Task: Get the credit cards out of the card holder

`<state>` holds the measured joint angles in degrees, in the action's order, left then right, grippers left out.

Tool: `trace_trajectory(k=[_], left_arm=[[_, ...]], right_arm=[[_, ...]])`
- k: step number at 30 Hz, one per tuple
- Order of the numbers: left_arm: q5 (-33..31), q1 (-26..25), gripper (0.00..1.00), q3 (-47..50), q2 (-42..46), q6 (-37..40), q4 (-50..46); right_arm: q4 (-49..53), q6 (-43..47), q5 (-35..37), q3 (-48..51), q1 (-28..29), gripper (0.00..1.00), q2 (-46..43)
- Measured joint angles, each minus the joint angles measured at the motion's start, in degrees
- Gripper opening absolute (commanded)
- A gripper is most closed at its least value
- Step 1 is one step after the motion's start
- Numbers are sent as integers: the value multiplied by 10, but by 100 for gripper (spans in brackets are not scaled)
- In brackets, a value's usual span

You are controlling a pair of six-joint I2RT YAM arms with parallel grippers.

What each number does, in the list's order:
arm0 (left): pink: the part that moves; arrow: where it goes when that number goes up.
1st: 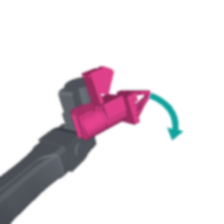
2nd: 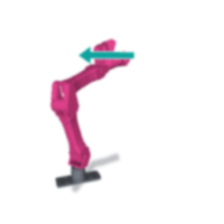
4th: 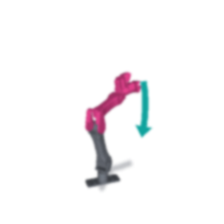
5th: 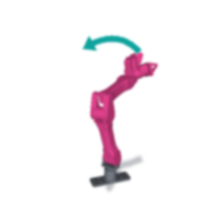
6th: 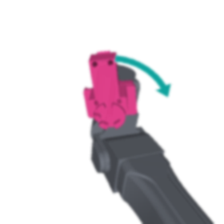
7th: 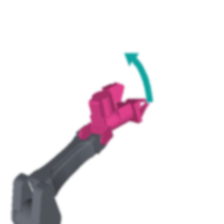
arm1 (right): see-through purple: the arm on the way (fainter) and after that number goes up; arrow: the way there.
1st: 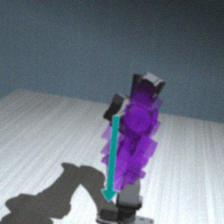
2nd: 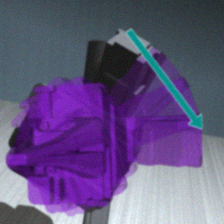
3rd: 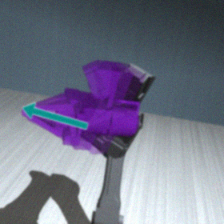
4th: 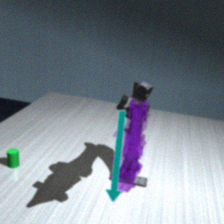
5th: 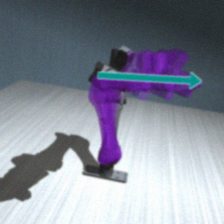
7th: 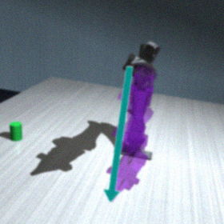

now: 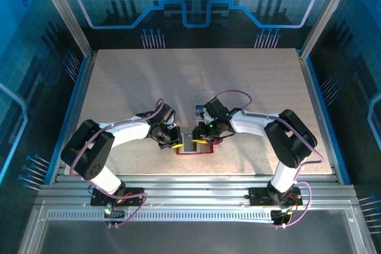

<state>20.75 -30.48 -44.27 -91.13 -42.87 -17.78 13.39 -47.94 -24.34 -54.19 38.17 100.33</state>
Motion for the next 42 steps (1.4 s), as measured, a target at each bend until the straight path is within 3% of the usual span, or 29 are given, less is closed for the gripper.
trace_trajectory(k=[42], left_arm=[[0, 0, 5, -8, -8, 0, -5]], right_arm=[[-32, 5, -25, 11, -3, 27, 23]])
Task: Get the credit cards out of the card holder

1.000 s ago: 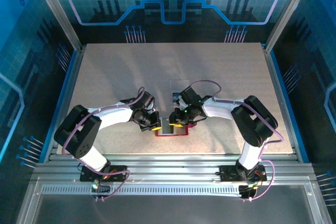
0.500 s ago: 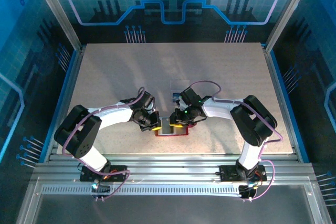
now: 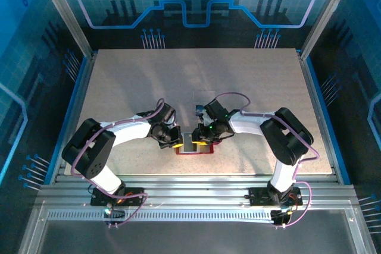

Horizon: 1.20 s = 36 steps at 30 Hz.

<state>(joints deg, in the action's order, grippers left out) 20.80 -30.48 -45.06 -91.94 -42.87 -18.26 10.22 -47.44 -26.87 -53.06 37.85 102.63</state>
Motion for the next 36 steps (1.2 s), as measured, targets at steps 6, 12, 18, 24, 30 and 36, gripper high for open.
trace_trajectory(k=[6, 12, 18, 24, 30, 36], left_arm=[[0, 0, 6, -5, -3, 0, -6], [0, 0, 5, -5, -4, 0, -6], [0, 0, 5, -5, -4, 0, -6], [0, 0, 5, -5, -4, 0, -6], [0, 0, 5, -5, -4, 0, -6], [0, 0, 5, -5, -4, 0, -6]], right_arm=[[-11, -4, -7, 6, -2, 26, -2], [-10, -6, -7, 7, -4, 25, -11], [-10, -5, -6, 7, -4, 22, -12], [-11, -6, -6, 8, -4, 18, -12], [-13, -5, -6, 13, -4, 12, -12], [-12, -5, -3, 17, -6, 8, -14]])
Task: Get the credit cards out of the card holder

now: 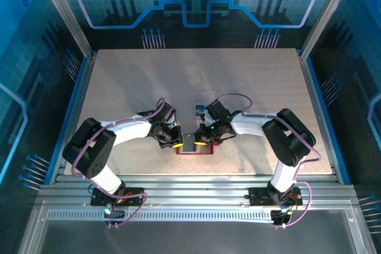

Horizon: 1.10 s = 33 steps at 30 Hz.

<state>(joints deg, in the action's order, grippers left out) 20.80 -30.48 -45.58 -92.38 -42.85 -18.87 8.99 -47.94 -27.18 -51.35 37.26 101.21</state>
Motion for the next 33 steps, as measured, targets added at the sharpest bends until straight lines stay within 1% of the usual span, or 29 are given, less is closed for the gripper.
trace_trajectory(k=[12, 17, 23, 33], left_arm=[[0, 0, 5, 0, 0, 0, -1], [0, 0, 5, 0, 0, 0, -1], [0, 0, 5, 0, 0, 0, -1], [0, 0, 5, -1, 0, 0, -2]], right_arm=[[25, 24, 12, 5, -17, 7, -28], [33, 32, 10, 22, -26, 13, -34], [-6, 25, -24, 30, -26, 17, -32], [-44, 19, -46, 29, -26, 18, 2]])
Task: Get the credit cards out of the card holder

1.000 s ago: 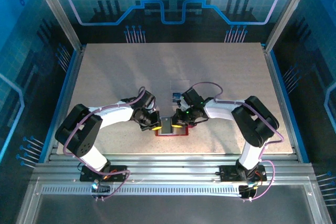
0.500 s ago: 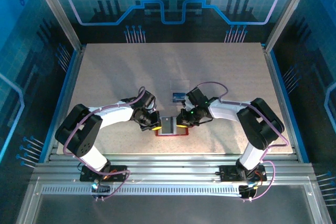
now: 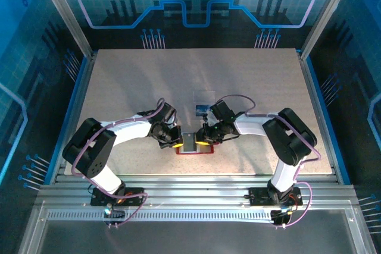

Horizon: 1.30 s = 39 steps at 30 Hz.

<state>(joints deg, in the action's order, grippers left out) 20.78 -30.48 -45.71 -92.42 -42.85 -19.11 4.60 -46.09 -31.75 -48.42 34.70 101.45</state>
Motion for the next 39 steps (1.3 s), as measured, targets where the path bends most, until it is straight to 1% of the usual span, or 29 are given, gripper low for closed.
trace_trajectory(k=[5, 26, 39], left_arm=[[0, 0, 2, -3, -2, 0, -2], [0, 0, 2, -7, -5, 0, -6], [0, 0, 2, -8, -6, 7, -8]], right_arm=[[-14, -3, -5, 0, 0, 18, 4], [-35, -10, -20, 0, 1, 20, 21], [-40, -19, -25, 0, 1, 9, 22]])
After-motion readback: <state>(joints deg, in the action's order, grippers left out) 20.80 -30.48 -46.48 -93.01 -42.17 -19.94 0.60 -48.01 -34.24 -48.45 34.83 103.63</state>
